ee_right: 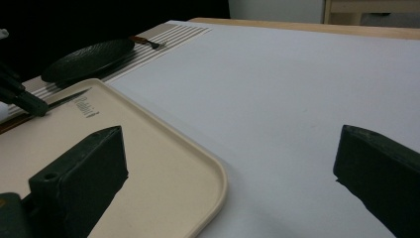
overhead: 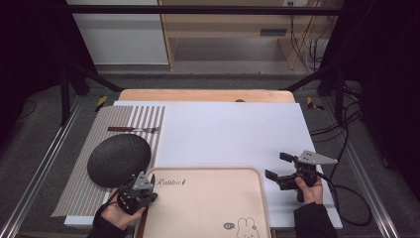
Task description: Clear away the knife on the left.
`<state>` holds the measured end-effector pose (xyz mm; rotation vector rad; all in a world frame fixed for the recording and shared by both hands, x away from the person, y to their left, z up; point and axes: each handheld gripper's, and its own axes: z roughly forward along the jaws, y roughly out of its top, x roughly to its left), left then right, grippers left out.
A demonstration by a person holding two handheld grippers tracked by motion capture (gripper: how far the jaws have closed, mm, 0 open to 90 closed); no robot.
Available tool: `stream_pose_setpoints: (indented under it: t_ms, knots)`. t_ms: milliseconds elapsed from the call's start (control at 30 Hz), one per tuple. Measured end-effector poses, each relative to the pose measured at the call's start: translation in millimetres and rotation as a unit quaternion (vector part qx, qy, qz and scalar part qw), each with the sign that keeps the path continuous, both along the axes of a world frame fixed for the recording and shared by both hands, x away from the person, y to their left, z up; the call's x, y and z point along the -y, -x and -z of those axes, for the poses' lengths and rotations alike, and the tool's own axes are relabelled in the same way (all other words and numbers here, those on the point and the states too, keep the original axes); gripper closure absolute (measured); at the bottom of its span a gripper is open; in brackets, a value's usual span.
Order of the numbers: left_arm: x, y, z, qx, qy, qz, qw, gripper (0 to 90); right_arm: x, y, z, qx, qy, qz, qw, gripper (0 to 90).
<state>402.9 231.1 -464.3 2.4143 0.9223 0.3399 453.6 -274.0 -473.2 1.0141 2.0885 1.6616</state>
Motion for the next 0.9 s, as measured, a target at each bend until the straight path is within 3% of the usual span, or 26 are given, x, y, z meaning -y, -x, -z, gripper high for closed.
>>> stream_pose_setpoints:
  t_ms: [100,233,400,500,700,900]
  knots:
    - [-1.1,-0.1,-1.1,0.002,0.007,-0.001,1.0000,90.0,-0.2,-0.1,0.2,0.000,0.001,0.000,1.0000,0.3]
    - [-4.7,1.8,-10.1,0.013,0.042,0.001,0.9990,84.0,-0.3,-0.2,0.3,-0.001,0.001,0.000,1.0000,0.3]
    - [-11.0,4.7,-24.0,0.047,0.092,0.000,0.9946,63.6,-0.7,-0.6,0.8,-0.002,0.003,0.000,1.0000,0.2]
    - [-15.5,4.9,-28.8,0.059,0.109,-0.005,0.9923,48.8,-0.6,-0.7,0.9,-0.002,0.002,0.000,1.0000,0.3]
    - [-22.8,4.1,-35.2,0.076,0.122,-0.007,0.9896,25.9,-1.3,-1.1,1.7,-0.004,0.005,0.000,1.0000,0.2]
    - [-31.2,1.2,-43.1,0.071,0.120,-0.001,0.9902,9.3,-1.4,-1.2,1.9,-0.005,0.007,0.001,1.0000,0.2]
